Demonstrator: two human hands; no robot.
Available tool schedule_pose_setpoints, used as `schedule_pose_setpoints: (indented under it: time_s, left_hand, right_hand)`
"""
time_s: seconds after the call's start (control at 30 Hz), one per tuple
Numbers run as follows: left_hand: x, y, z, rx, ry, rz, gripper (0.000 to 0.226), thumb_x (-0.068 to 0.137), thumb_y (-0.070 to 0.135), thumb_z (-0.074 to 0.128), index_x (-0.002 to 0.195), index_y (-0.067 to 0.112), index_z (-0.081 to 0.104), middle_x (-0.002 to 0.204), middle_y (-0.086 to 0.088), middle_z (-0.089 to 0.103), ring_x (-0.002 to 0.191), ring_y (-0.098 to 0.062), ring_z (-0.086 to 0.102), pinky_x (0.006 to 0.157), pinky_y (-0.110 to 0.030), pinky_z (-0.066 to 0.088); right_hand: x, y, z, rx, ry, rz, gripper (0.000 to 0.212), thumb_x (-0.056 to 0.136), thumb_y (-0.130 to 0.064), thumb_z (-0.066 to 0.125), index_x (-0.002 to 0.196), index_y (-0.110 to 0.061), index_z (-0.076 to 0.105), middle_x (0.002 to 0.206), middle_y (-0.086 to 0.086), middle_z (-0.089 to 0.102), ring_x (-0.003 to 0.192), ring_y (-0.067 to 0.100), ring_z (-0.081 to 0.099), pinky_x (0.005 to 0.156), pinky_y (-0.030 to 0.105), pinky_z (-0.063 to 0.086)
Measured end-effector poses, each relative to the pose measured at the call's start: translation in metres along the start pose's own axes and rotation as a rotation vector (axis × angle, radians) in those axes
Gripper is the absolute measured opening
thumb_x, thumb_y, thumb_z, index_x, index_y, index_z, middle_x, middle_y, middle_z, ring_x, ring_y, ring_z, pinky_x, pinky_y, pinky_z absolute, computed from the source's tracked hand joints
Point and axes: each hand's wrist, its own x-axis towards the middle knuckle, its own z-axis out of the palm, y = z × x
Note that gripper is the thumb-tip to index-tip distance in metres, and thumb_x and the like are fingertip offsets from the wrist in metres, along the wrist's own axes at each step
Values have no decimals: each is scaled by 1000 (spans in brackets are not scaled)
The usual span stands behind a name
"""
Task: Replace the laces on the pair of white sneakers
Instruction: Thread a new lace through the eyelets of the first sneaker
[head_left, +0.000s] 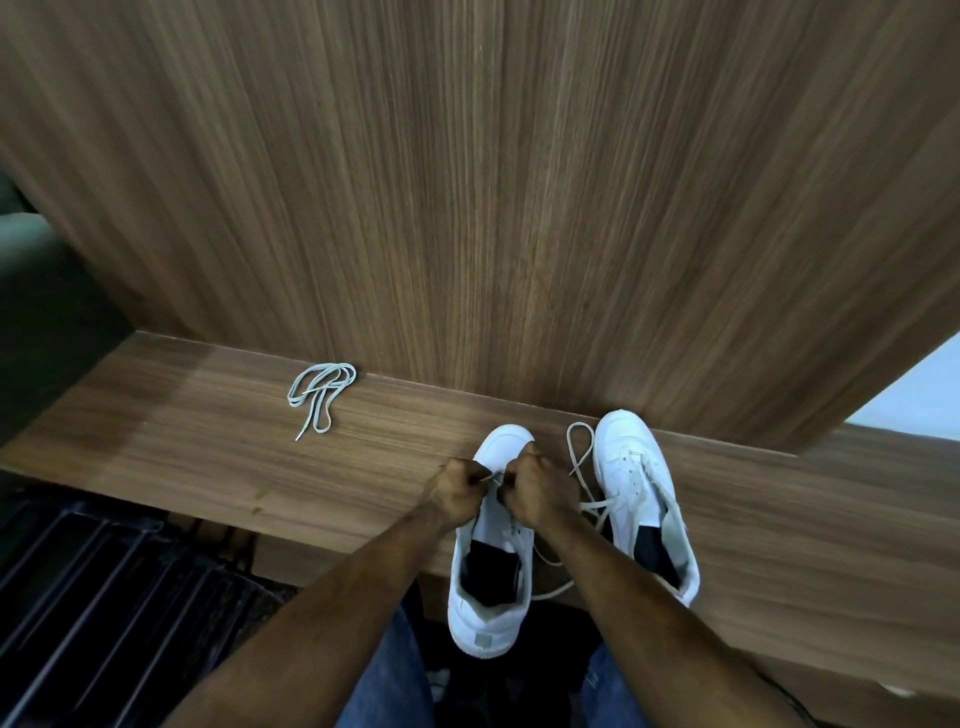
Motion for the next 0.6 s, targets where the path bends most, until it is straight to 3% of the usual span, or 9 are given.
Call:
schedule_pose_setpoints:
  time_s: [0.1, 0.23, 0.3, 0.43, 0.53, 0.6]
  left_hand:
    - [-1, -1, 1, -30, 1, -2, 21, 92, 21, 59, 81, 7, 72, 85, -12, 71, 76, -20, 61, 71, -34, 48]
    - [0, -2, 2, -46, 15, 2, 20, 93, 23, 58, 85, 13, 74, 90, -7, 73, 84, -18, 65, 70, -25, 44]
    - [1, -5, 2, -60, 4, -2, 18, 92, 23, 59, 87, 15, 74, 90, -4, 73, 88, -18, 67, 76, -29, 49]
    - [0, -6, 5, -110, 13, -53, 19, 91, 19, 58, 97, 13, 75, 95, 2, 71, 91, -13, 64, 85, -28, 49]
    - [-1, -2, 1, -270, 43, -153, 22, 91, 16, 56, 75, 6, 66, 73, -7, 59, 71, -18, 53, 64, -26, 43]
    - [2, 0, -3, -343, 37, -205, 28, 90, 9, 57, 62, 11, 57, 68, -10, 53, 64, -19, 48, 50, -22, 41]
  right_hand:
    - [1, -3, 3, -36, 16, 16, 26, 90, -30, 55, 108, -15, 67, 128, 5, 47, 106, 33, 61, 77, 38, 49]
    - [-1, 0, 9, 22, 50, 8, 23, 92, -29, 51, 103, -16, 67, 121, 4, 49, 101, 30, 62, 72, 35, 47]
    - [-2, 2, 11, 48, 61, 2, 23, 91, -31, 50, 99, -21, 69, 116, 3, 53, 100, 29, 63, 79, 38, 50]
    - [-3, 3, 13, 80, 73, 34, 23, 91, -32, 51, 102, -27, 71, 118, -1, 54, 108, 24, 59, 97, 44, 43]
    - [0, 0, 17, 131, 84, 81, 23, 90, -29, 53, 101, -30, 72, 118, -1, 53, 112, 22, 55, 101, 45, 41]
    - [3, -4, 18, 187, 91, 100, 22, 89, -27, 54, 98, -30, 73, 116, 0, 54, 112, 23, 55, 99, 44, 43]
